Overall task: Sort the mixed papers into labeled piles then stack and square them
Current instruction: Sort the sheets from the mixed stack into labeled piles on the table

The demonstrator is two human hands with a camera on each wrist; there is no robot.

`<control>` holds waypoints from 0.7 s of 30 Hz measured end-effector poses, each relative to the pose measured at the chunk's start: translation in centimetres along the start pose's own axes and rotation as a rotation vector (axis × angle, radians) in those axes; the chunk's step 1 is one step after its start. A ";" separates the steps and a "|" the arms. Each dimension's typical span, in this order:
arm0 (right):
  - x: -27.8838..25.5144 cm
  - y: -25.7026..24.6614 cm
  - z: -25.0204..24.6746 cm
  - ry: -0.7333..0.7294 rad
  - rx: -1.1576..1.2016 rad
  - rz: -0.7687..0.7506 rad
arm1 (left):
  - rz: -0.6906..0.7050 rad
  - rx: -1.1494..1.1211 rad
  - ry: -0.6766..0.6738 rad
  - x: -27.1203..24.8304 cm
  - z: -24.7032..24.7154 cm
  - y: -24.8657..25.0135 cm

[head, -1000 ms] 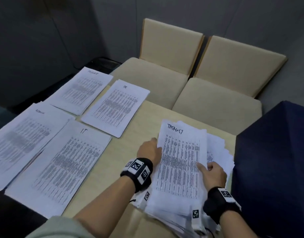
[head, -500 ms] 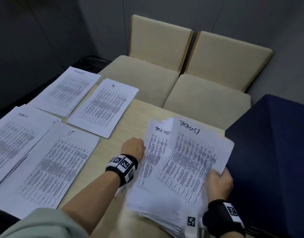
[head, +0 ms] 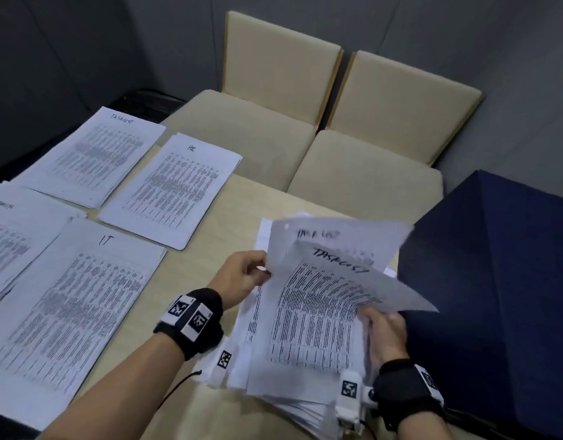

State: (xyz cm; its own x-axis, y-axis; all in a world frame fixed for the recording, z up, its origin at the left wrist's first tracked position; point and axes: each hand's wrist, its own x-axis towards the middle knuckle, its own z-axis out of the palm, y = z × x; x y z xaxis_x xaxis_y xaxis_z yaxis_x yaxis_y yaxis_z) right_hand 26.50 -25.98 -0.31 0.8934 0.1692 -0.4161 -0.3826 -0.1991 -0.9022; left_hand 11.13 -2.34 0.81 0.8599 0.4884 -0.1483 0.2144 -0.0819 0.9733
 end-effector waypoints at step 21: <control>-0.5 1.1 0.1 0.019 0.089 0.129 | -0.090 1.288 0.059 1.0 -0.9 1.6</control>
State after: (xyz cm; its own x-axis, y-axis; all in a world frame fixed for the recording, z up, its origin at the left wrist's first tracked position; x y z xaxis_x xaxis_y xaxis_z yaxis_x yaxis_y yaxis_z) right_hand 25.62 -26.20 -1.10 0.8397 0.1289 -0.5275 -0.5127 -0.1317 -0.8484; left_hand 11.89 -1.21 2.33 0.8047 0.5706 -0.1640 0.5879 -0.8042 0.0867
